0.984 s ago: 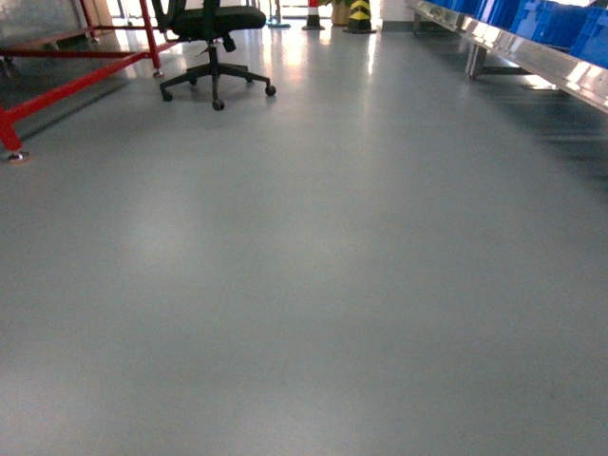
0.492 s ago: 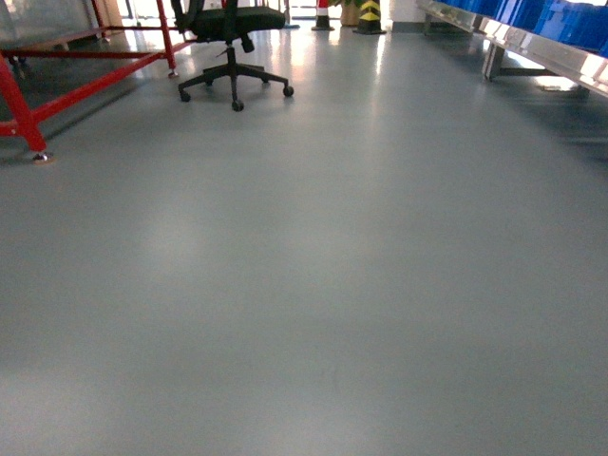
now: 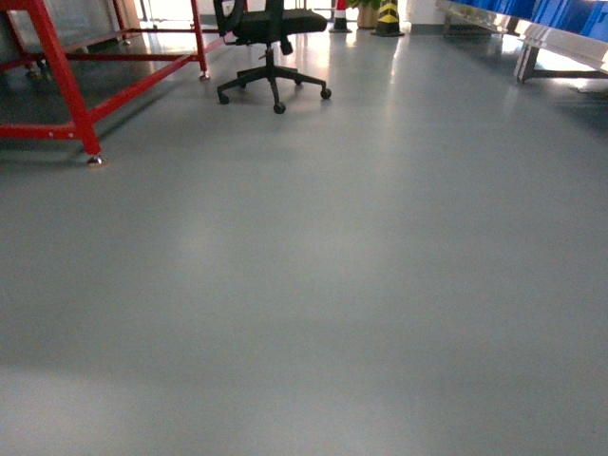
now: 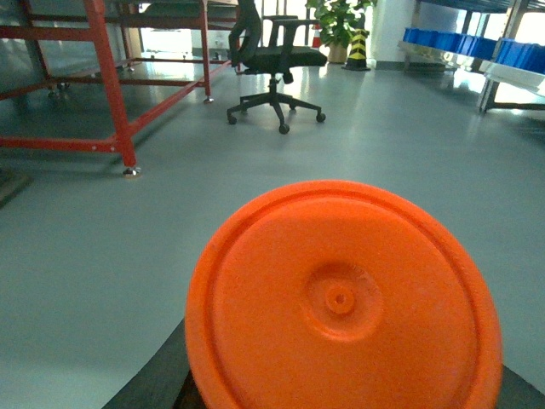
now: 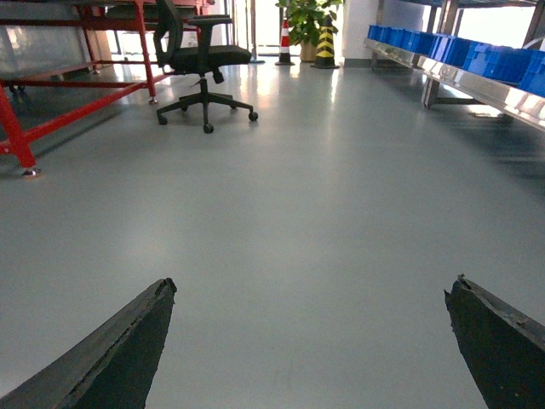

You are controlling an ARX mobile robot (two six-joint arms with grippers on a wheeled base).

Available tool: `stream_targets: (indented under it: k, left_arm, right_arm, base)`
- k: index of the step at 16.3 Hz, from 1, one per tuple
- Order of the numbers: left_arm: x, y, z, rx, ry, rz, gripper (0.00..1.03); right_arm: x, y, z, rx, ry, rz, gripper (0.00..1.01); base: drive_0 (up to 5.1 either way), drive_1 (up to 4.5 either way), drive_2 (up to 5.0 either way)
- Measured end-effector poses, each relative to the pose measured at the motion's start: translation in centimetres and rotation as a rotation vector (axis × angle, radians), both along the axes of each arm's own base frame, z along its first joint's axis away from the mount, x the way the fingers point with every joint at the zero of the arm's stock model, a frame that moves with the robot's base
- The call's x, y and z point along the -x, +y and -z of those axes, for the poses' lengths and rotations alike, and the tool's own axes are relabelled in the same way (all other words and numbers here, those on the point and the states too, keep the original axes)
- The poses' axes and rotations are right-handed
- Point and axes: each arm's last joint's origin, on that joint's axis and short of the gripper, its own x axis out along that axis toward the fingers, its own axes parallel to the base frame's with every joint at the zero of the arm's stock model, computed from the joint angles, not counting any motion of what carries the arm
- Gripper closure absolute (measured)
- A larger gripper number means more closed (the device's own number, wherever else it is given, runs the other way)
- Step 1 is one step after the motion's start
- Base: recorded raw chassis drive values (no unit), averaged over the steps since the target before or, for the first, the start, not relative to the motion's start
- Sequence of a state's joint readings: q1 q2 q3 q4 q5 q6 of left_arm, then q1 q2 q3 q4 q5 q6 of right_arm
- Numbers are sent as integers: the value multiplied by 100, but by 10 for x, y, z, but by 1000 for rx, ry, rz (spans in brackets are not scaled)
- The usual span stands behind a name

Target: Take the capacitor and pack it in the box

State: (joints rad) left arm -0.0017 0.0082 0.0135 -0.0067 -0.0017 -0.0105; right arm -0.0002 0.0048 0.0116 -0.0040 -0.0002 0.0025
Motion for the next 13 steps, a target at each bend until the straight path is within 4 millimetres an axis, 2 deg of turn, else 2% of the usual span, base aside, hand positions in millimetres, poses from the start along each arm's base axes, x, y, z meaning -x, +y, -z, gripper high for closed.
stream_targets:
  k: [13]
  left_arm:
    - [0, 0, 0, 0, -1, 1, 59]
  right_arm:
    - [0, 0, 0, 0, -2, 0, 3]
  base:
    - [-494, 246, 246]
